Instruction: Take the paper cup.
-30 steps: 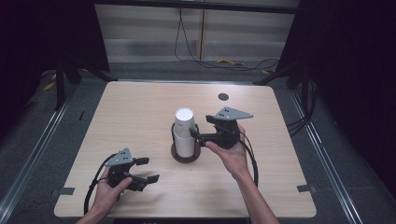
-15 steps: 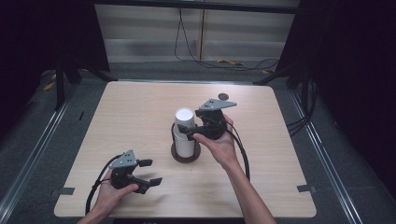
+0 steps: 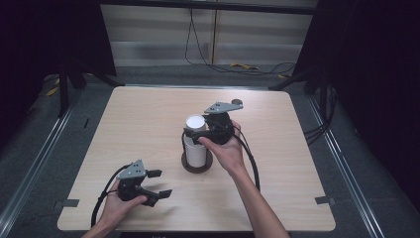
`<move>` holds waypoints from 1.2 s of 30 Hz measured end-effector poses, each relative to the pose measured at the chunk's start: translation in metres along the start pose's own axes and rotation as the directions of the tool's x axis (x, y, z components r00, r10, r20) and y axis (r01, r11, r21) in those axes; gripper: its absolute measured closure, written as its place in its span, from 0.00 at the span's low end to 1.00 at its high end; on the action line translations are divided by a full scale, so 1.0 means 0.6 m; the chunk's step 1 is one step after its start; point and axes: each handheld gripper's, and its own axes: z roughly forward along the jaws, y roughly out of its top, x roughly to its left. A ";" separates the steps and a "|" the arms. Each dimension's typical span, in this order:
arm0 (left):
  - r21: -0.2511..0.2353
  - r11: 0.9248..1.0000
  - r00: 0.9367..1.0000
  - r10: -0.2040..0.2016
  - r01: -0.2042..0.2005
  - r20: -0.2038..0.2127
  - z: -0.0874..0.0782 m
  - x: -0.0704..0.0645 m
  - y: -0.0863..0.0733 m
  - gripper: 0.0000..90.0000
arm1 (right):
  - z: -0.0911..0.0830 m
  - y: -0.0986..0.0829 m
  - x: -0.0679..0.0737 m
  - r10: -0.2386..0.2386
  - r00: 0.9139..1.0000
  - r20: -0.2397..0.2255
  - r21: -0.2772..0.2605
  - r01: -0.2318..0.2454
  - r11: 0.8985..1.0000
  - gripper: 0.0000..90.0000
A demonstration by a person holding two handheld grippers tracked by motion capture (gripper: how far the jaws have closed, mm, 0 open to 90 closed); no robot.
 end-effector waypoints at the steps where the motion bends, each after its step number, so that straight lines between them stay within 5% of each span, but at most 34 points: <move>1: 0.001 1.000 1.000 0.001 -0.001 -0.001 0.000 0.000 0.000 0.18 | 0.002 0.001 0.000 -0.002 1.000 0.004 0.006 0.002 1.000 0.25; 14: 0.011 1.000 1.000 -0.005 0.005 0.004 0.000 0.001 -0.001 0.18 | 0.012 0.004 0.003 0.005 1.000 -0.001 0.016 -0.005 1.000 0.36; 36: 0.022 1.000 1.000 0.001 -0.002 0.013 0.005 -0.002 -0.003 0.18 | -0.005 0.012 -0.004 0.008 0.999 -0.032 -0.043 -0.009 0.999 0.38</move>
